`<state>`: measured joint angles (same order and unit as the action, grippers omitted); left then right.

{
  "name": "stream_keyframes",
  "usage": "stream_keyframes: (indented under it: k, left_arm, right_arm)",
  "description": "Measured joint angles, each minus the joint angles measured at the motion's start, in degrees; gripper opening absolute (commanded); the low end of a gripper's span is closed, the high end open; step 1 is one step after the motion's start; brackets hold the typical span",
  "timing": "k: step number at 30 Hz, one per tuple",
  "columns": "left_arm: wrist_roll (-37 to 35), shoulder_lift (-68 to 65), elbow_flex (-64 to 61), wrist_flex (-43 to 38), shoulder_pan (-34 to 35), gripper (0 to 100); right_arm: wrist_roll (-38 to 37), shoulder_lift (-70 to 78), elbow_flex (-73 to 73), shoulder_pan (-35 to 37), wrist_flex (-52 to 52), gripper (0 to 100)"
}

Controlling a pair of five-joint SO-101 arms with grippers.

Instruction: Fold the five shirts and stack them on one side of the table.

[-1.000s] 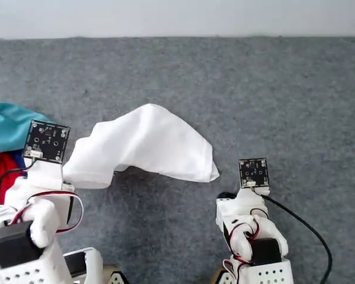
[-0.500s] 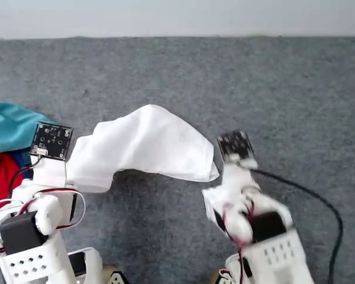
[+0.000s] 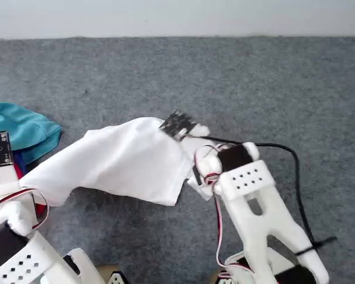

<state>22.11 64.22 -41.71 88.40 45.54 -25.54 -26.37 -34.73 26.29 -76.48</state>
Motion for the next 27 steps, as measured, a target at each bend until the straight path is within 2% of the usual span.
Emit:
stream_keyframes:
  k: [5,7,15,27]
  left_arm:
    - [0.0,0.0,-5.5,-3.5,0.0,2]
    - [0.0,0.0,-7.2,-4.6,0.0,2]
    - [0.4,0.0,-7.8,-5.2,0.0,2]
    - [0.4,0.0,-7.8,-5.2,0.0,2]
  right_arm:
    - [-0.7,5.5,0.0,9.3,-2.2,18.6]
    - [-0.9,8.2,0.0,12.7,-2.2,21.8]
    - [-0.8,22.0,9.8,18.9,-1.7,22.2]
    - [-0.7,45.9,25.4,20.2,-1.4,21.9]
